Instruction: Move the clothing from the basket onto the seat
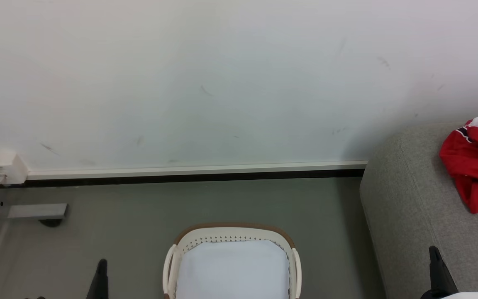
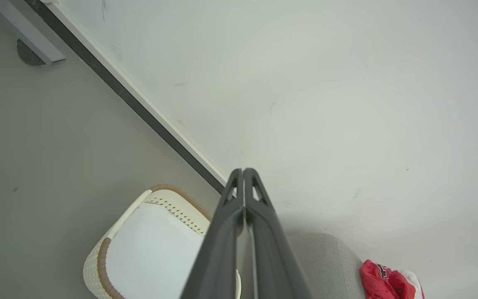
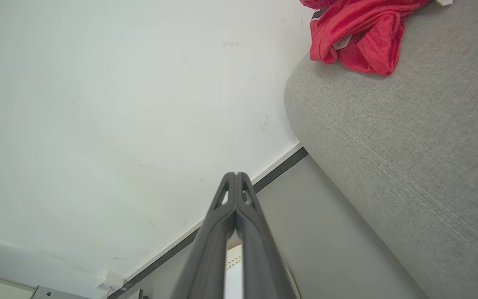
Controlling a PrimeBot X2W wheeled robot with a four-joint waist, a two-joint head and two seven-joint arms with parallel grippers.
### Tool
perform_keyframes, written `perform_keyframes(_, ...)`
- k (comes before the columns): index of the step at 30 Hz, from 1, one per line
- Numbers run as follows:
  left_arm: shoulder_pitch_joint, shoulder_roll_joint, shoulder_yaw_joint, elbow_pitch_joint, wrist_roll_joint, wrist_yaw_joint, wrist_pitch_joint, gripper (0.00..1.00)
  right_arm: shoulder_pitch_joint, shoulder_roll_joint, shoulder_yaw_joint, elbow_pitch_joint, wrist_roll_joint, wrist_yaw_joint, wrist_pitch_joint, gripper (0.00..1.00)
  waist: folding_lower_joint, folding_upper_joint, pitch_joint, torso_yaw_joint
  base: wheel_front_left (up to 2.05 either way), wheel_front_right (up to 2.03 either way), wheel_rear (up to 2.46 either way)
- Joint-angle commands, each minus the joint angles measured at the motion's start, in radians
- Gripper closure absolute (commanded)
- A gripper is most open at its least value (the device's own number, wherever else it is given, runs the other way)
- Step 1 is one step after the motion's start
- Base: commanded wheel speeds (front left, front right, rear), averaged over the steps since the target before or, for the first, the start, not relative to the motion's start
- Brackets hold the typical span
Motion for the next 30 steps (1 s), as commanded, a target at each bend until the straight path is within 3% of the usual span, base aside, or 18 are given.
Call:
perform_keyframes(1, -0.022, 0.009, 0.006, -0.015, -0.040, -0.005, 0.011, 1.00, -0.020, -0.011, -0.008, -0.019, 0.043, -0.001, 0.010, 1.00, -0.0001, -0.0001, 0.000, 0.000, 0.00, 0.00, 0.00)
perform_keyframes(30, -0.066, 0.012, 0.012, -0.024, -0.338, -0.008, 0.091, 1.00, -0.036, -0.014, -0.037, -0.060, 0.358, -0.001, 0.090, 1.00, -0.0001, -0.0001, 0.004, 0.002, 0.00, 0.00, 0.00)
